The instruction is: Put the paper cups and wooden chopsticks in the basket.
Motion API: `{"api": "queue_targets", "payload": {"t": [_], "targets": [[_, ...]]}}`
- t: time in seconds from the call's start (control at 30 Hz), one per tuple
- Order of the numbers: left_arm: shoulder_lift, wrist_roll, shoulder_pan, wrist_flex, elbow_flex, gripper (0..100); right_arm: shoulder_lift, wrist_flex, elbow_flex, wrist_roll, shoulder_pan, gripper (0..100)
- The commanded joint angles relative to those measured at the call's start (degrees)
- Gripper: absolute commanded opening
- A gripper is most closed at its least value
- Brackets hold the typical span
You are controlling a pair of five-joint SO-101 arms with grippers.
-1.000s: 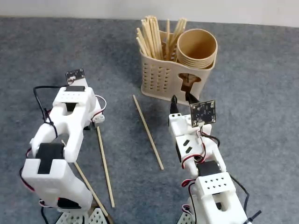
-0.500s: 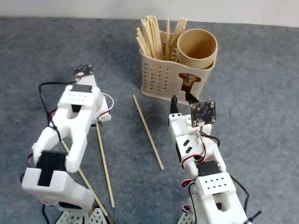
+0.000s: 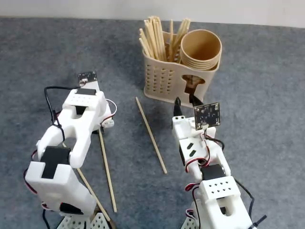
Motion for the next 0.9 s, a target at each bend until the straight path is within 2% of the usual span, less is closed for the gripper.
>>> {"api": "queue_targets", "payload": {"t": [0.0,0.2,0.47,0.67,0.77,0.87], "targets": [[0.66,2.90,-0.31,-1.05,-0.48,0,-1.36,-1.36,-0.22,0.70,-0.40,14.5],[-2.33,5.45,0.92,-0.53,-3.21,0,-1.36,-1.36,-0.22,0.70,-0.40,14.5],[-19.82,7.47,0.92,6.77,-11.56,0,-1.36,-1.36,-0.22,0.70,-0.40,14.5],[-33.10,7.47,0.84,6.51,-16.84,0,-1.45,-1.36,-0.22,0.70,-0.40,14.5],[-36.79,7.65,0.84,3.25,-19.91,0,-1.45,-1.36,-0.22,0.70,-0.40,14.5],[-38.02,11.43,0.48,-1.05,-22.81,0,-1.45,-1.36,-0.22,0.70,-0.40,14.5]]}}
